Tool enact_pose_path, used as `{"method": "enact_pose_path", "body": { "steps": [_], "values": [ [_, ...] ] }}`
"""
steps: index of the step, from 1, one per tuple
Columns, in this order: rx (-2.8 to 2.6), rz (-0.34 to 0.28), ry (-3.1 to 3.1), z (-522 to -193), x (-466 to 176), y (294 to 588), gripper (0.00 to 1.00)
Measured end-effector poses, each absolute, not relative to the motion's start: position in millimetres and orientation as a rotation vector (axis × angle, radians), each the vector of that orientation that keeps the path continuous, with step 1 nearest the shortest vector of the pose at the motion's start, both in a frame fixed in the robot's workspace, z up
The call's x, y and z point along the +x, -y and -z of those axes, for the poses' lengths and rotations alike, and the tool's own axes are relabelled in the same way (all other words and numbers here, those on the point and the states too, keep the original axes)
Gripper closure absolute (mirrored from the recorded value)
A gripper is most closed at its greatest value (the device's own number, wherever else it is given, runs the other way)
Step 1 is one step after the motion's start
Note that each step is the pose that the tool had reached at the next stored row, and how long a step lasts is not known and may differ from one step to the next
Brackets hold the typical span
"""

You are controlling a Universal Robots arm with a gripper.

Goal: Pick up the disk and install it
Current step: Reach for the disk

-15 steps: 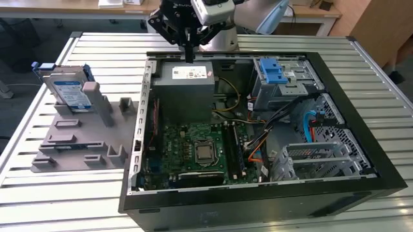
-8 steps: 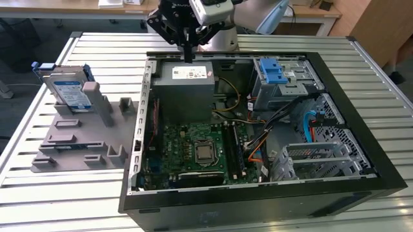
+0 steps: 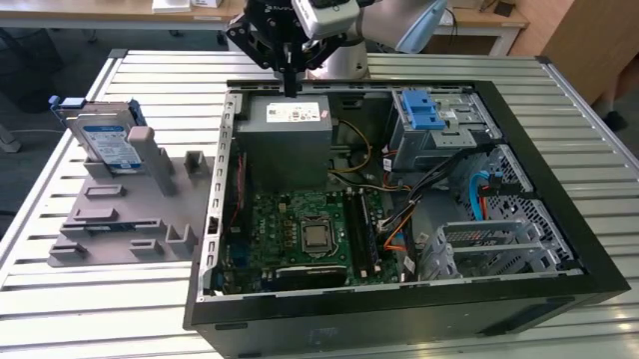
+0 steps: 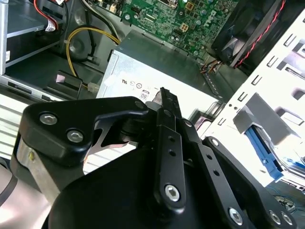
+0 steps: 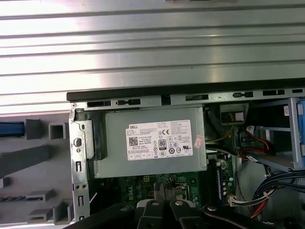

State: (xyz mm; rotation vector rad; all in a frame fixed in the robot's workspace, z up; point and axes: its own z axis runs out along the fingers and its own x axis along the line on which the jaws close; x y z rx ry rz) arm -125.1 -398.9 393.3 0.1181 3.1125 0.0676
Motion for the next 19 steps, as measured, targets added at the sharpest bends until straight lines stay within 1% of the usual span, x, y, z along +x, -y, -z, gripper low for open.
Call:
{"method": "enact_pose_path", "body": {
  "steps": [19],
  "values": [
    [0.118,-0.068,-3.112,-393.3,-132.7,397.4,0.89]
  ]
}}
